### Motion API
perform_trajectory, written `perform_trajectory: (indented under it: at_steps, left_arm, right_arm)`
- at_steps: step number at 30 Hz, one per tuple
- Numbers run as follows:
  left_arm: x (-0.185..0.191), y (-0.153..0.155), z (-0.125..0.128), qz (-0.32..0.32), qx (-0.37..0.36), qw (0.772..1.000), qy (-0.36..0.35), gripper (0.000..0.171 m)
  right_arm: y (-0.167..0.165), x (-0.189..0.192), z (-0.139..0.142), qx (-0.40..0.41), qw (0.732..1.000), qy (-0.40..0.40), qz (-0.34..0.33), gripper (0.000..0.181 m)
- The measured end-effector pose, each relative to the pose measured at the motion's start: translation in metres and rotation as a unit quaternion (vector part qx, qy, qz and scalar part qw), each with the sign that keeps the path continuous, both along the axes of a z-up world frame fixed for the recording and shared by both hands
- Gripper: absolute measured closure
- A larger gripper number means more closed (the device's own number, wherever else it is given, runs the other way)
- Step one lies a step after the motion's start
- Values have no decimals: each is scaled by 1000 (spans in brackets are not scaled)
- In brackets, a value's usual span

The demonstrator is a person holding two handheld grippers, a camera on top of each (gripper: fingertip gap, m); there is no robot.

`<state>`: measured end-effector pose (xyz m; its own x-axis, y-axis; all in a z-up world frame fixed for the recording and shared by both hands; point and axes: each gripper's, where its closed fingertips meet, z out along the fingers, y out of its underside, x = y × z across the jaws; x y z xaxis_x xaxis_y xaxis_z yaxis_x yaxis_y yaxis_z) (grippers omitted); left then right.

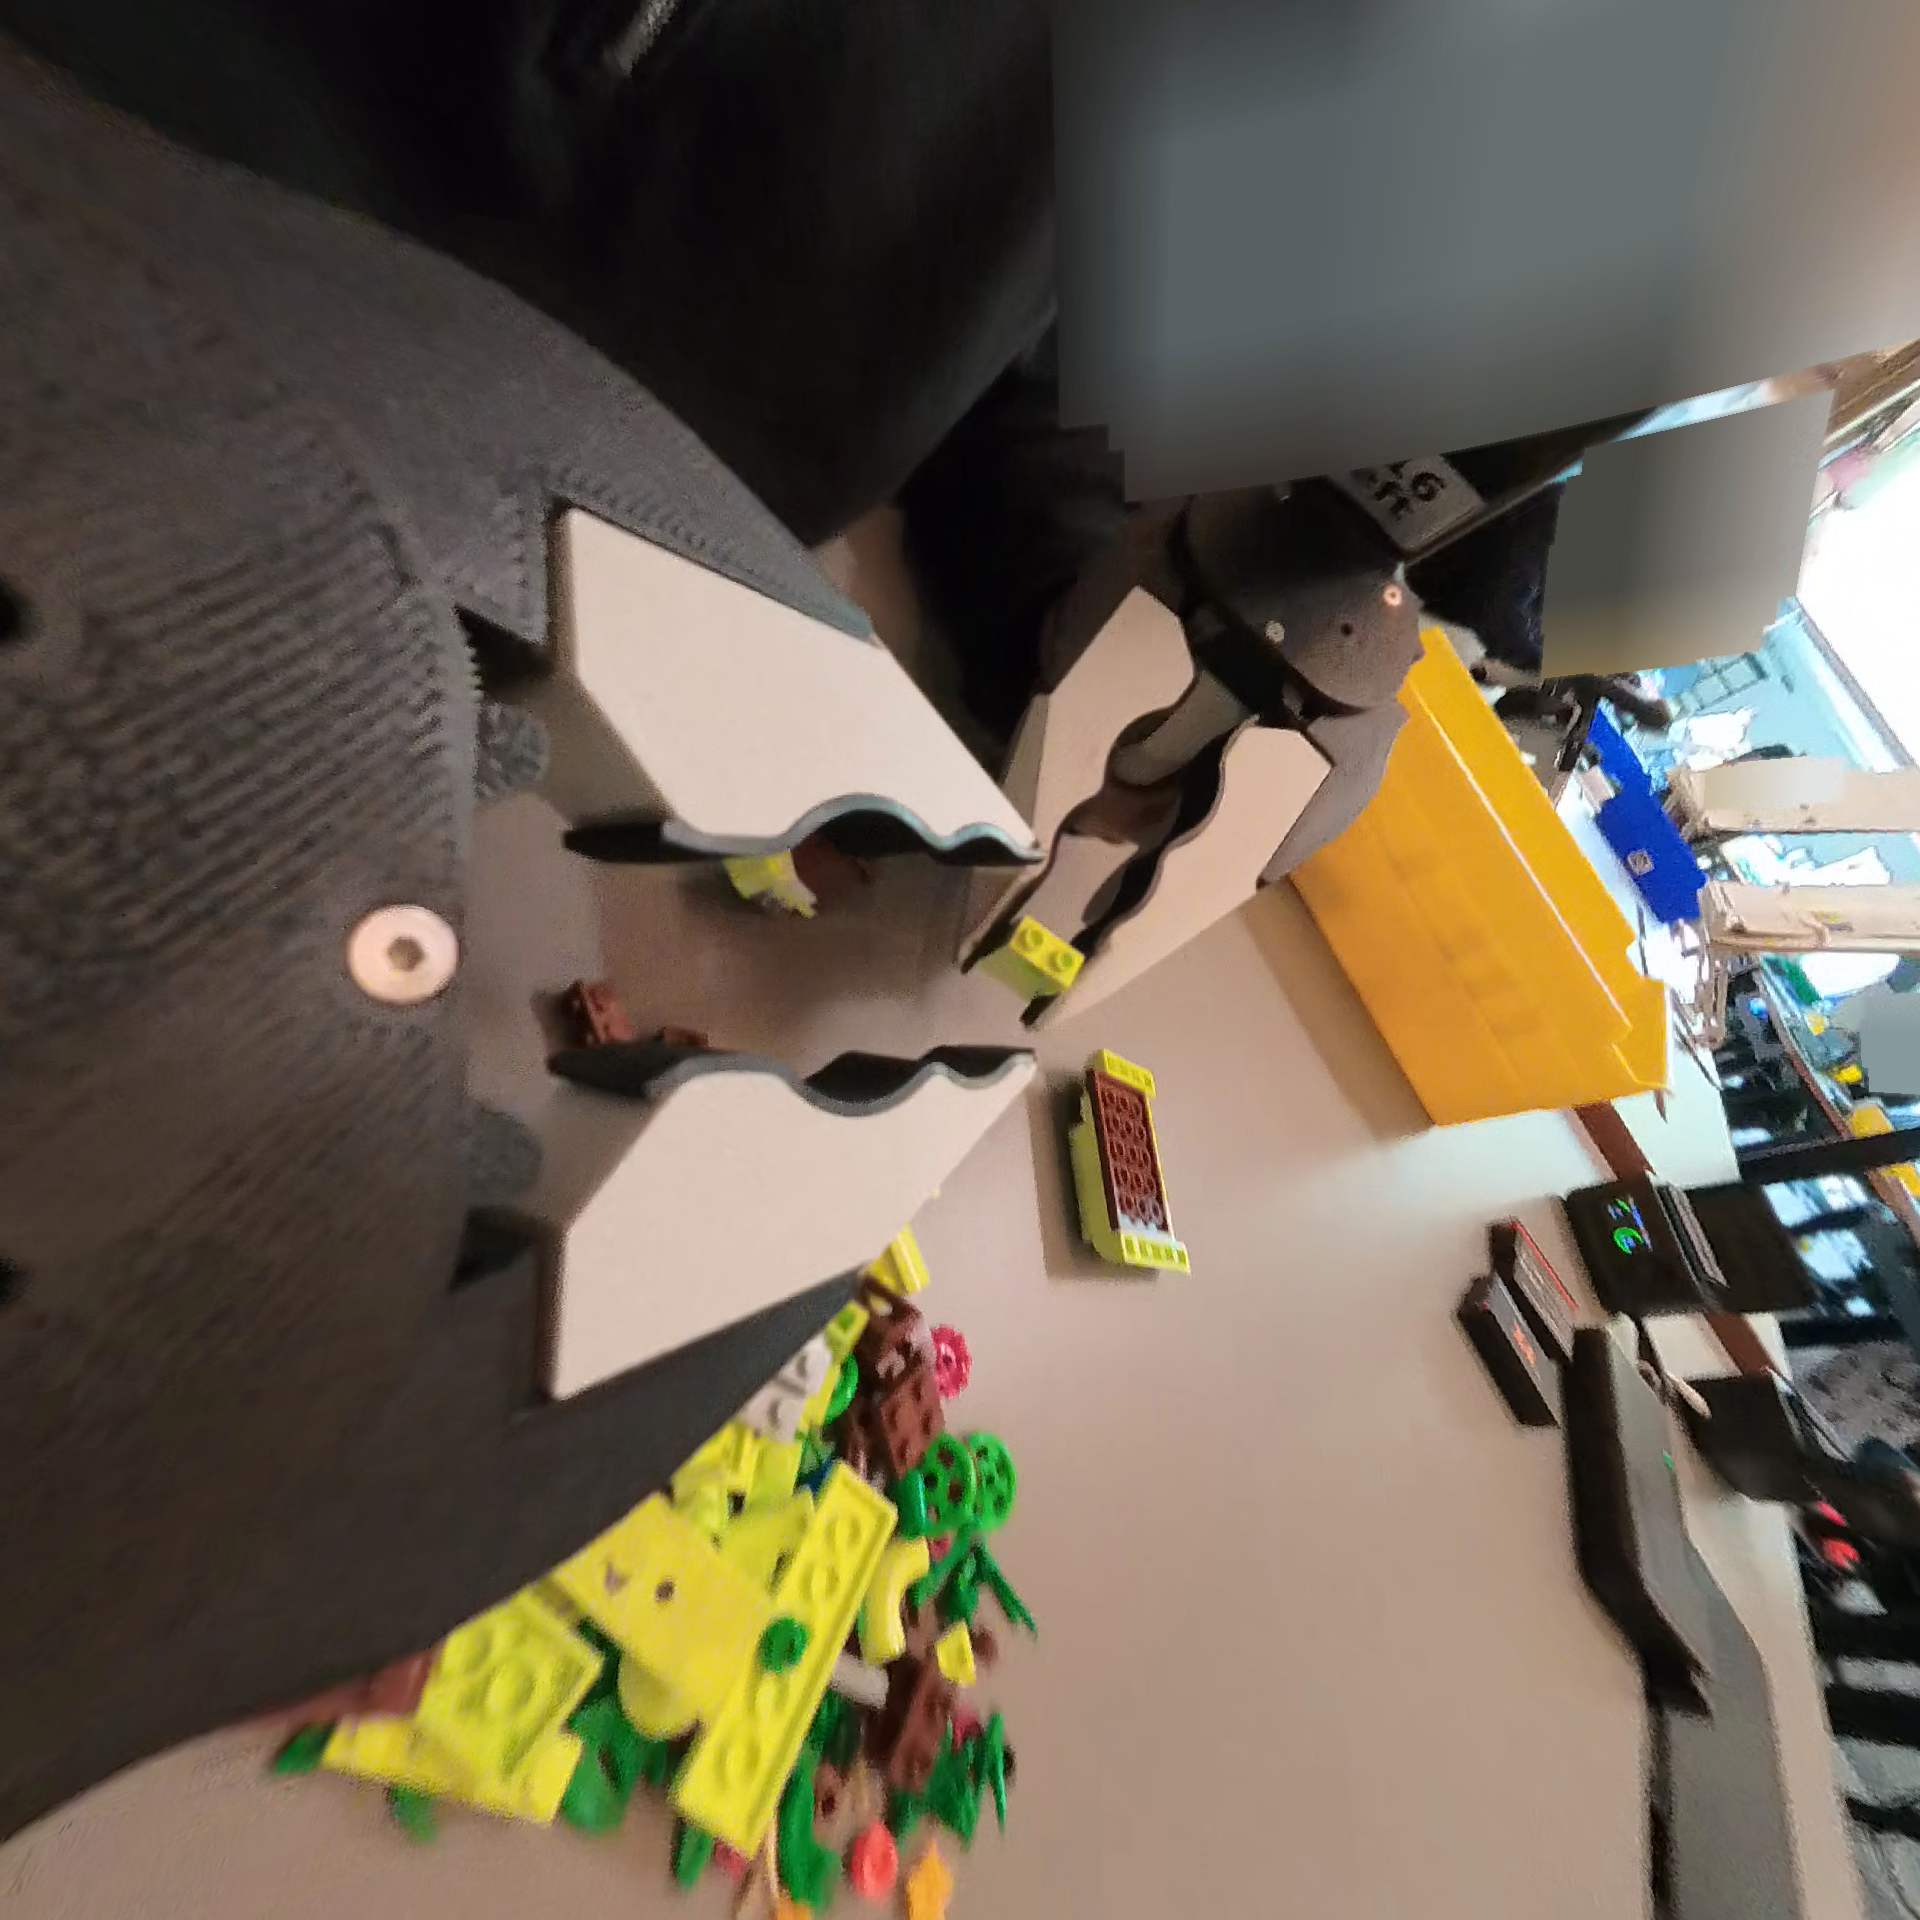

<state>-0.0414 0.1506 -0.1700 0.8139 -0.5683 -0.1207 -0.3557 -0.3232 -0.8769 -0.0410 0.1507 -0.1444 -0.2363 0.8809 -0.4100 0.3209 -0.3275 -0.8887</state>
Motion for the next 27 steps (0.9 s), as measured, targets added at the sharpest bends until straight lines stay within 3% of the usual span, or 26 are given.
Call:
perform_trajectory:
  at_steps: [6, 9, 15, 18, 20, 21, 24, 25, 27]
  left_arm:
    - [6, -1, 1, 3, 35, 998, 57, 158]
    - [8, -1, 0, 3, 44, 996, 76, 158]
    - [9, -1, 10, 1, 70, 996, 47, 152]
    - [13, -3, 20, -12, 52, 997, -51, 137]
    - [16, -6, 31, -34, 14, 984, -172, 132]
    - [19, -9, 39, -54, -13, 967, -247, 130]
    - [18, -18, 65, -123, -86, 881, -448, 132]
    - [17, -20, 68, -137, -100, 862, -478, 137]
    - [19, -22, 67, -149, -109, 852, -491, 139]
  right_arm:
    - [-12, -4, -8, -50, 998, -31, 22, 154]
    - [-14, -3, -8, -57, 997, -34, 29, 174]
    - [-8, 2, -3, -91, 995, -27, 32, 175]
    - [-6, 5, 7, -110, 993, -1, 36, 176]
    - [-8, 8, 18, -126, 990, 26, 52, 176]
    - [-10, 9, 24, -136, 988, 42, 62, 176]
    - [-13, 14, 37, -158, 981, 74, 83, 176]
    - [-14, 15, 40, -163, 979, 82, 88, 176]
    - [-16, 17, 45, -177, 974, 94, 101, 176]
